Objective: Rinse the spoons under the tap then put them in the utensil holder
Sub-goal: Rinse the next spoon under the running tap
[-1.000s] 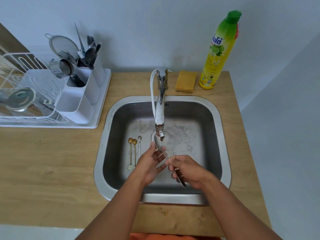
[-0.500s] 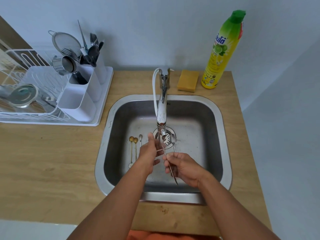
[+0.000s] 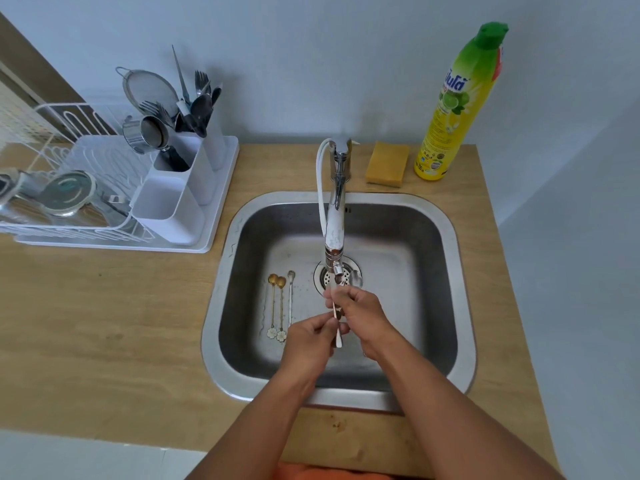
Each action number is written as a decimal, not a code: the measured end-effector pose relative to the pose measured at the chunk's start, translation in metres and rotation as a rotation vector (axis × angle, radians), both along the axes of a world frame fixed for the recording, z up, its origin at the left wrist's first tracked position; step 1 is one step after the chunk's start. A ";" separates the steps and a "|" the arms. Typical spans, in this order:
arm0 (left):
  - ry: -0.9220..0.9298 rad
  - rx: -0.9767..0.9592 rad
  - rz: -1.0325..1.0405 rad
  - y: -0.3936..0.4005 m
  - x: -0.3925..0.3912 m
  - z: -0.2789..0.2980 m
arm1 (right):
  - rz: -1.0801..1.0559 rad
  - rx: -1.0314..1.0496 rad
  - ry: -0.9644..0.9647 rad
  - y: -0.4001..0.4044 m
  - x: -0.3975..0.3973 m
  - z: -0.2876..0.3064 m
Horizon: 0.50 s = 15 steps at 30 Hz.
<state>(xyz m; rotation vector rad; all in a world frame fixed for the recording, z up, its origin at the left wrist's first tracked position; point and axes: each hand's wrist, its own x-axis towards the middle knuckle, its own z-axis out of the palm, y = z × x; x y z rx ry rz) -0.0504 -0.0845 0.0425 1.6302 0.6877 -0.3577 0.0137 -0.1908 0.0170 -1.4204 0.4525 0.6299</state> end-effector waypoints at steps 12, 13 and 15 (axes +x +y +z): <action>0.047 0.132 -0.110 0.017 -0.005 0.000 | -0.044 -0.119 -0.001 -0.007 0.021 0.001; 0.046 0.121 -0.087 0.016 -0.002 0.002 | -0.054 -0.121 -0.005 -0.007 0.020 0.001; 0.050 0.092 -0.042 0.015 0.002 0.003 | -0.066 -0.114 -0.022 -0.009 0.019 0.001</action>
